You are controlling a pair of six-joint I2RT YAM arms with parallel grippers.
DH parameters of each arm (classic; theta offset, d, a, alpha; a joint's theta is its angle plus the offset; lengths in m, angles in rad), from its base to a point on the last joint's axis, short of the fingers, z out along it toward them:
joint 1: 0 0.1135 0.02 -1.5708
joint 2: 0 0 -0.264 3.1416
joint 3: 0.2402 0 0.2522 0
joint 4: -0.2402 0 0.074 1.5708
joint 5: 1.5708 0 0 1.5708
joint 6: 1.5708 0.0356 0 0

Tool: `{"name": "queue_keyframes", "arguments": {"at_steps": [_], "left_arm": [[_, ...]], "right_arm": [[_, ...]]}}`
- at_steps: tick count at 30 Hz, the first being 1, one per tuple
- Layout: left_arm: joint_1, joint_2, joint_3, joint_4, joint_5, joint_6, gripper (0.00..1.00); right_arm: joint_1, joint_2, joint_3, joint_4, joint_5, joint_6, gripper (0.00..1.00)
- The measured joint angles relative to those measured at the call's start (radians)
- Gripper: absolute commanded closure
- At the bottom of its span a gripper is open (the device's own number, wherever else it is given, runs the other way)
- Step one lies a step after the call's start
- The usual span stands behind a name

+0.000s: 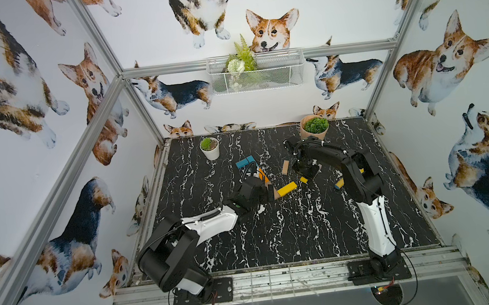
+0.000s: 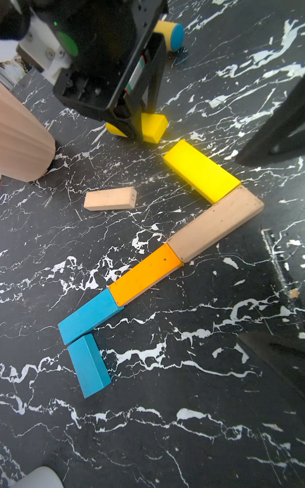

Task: Assemble a giraffe with building blocks
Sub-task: Assemble the building block at the center of the board.

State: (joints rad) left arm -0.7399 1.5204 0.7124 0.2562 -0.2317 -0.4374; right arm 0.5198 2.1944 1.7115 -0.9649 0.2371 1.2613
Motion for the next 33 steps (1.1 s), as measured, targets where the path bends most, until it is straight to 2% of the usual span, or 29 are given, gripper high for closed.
{"name": "queue_keyframes", "arguments": {"at_steps": [8, 23, 25, 30, 33], "left_arm": [[0.000, 0.005, 0.000, 0.002, 0.000, 0.000, 0.00], [0.000, 0.010, 0.002, 0.003, 0.000, 0.000, 0.00], [0.000, 0.011, 0.003, 0.003, 0.000, 0.000, 0.00], [0.000, 0.011, 0.003, 0.002, -0.001, 0.007, 0.00], [0.000, 0.011, 0.003, 0.002, -0.003, 0.008, 0.00]], "right_arm": [[0.030, 0.000, -0.014, 0.027, -0.003, 0.095, 0.88], [0.048, 0.035, 0.032, 0.040, -0.008, 0.153, 0.88], [0.050, 0.035, 0.031, 0.042, -0.003, 0.156, 0.83], [0.051, 0.021, 0.009, 0.063, 0.000, 0.162, 0.53], [0.052, -0.006, -0.022, 0.089, -0.021, 0.161, 0.48]]}}
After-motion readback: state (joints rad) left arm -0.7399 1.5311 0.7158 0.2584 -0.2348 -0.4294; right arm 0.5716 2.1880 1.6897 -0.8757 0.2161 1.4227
